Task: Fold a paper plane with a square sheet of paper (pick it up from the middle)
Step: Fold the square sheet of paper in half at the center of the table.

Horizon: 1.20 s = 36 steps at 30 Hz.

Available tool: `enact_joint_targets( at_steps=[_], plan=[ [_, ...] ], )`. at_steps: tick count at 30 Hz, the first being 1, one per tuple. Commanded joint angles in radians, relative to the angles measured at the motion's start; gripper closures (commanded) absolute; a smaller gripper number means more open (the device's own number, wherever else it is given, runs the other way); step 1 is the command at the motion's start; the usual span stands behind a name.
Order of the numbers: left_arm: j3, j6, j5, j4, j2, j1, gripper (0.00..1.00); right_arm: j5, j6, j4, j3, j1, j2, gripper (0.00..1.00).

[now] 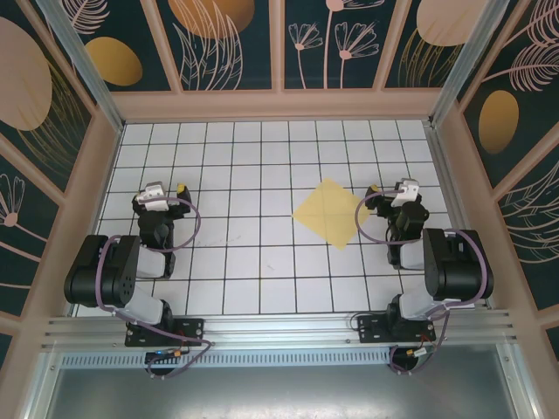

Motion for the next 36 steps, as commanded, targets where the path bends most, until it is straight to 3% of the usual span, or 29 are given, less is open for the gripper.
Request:
enact_joint_targets(
  at_steps=[1,25,29,32,36],
  plan=[
    [0.005,0.012,0.009,0.02,0.004,0.006,0.01,-0.014,-0.013,0.049,-0.006,-0.007,0.009,0.01],
    [0.005,0.009,0.009,0.017,0.003,0.006,0.01,-0.015,-0.013,0.046,-0.005,-0.007,0.009,0.01],
    [-0.047,-0.004,-0.032,0.117,0.002,0.006,0.02,-0.008,-0.014,0.055,-0.009,-0.006,0.008,0.01],
    [-0.098,0.0,-0.022,0.194,-0.024,0.006,0.01,0.122,-0.02,-0.152,0.061,0.035,-0.083,0.01],
    [-0.091,-0.004,-0.03,0.136,-0.075,0.006,0.01,0.254,0.027,-0.407,0.171,0.05,-0.178,0.01]
  ],
)
